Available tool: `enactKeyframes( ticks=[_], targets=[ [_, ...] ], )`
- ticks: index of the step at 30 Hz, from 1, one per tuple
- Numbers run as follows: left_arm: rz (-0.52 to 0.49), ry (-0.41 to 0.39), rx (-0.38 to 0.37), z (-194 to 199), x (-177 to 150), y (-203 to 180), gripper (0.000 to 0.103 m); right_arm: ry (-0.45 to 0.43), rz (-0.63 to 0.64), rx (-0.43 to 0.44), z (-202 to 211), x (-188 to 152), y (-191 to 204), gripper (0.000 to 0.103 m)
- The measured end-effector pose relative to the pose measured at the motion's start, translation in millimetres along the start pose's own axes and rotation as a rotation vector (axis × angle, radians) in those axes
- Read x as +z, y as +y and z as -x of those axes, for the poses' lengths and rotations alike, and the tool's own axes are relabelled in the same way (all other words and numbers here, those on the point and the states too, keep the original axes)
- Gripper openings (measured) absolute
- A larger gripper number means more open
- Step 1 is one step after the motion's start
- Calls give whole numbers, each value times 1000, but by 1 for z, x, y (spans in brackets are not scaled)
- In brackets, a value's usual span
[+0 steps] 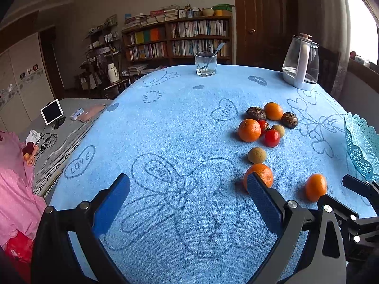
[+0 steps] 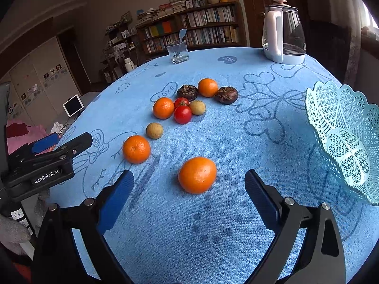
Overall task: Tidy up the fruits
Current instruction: 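Approach the large orange and close the right gripper on it, then grasp another large orange with the left gripper while the right gripper lifts its orange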
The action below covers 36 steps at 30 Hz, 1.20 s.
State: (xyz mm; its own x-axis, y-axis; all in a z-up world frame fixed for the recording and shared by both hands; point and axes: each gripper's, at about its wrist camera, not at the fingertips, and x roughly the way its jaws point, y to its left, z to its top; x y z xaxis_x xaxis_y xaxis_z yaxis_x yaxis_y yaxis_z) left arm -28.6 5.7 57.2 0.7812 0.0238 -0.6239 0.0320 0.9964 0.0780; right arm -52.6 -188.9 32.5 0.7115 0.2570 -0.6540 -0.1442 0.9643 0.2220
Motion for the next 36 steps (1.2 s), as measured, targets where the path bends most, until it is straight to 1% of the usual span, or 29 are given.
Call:
enactKeyframes(
  ticks=[1,2,5,7,11,12,13,17,19,24,29,36],
  targets=[
    [1,1,0,-1,0,0,98,5,3,-3,-2,0,0,88],
    [3,4,0,-2,0,0,98,9,9,-8,-5,1,0,86],
    [7,11,-1,-5,-1,-1,98,37,-14,3,-15,3,-3,75],
    [5,16,-2,-6,-1,-1,98,68,-40,23,-22,4,-6,66],
    [3,17,0,-8,-1,-3,98,111,-61,40,-31,4,-6,57],
    [4,18,-1,-8,-1,-3,98,114,-53,33,-32,4,-5,55],
    [4,18,-2,-8,-1,-2,98,134,-73,48,-32,3,-6,53],
    [1,23,-8,-9,0,-5,98,125,-52,26,-33,4,-6,47],
    [-1,26,-11,-10,0,-6,98,131,-50,21,-34,3,-6,42],
    [-3,30,-15,-11,-2,-8,98,122,-30,3,-35,3,-4,42],
    [-9,29,-20,-11,-2,-10,98,112,-45,2,-30,4,-7,41],
    [-39,30,-46,-14,0,-23,98,70,-63,6,-14,12,-11,41]
  ],
)
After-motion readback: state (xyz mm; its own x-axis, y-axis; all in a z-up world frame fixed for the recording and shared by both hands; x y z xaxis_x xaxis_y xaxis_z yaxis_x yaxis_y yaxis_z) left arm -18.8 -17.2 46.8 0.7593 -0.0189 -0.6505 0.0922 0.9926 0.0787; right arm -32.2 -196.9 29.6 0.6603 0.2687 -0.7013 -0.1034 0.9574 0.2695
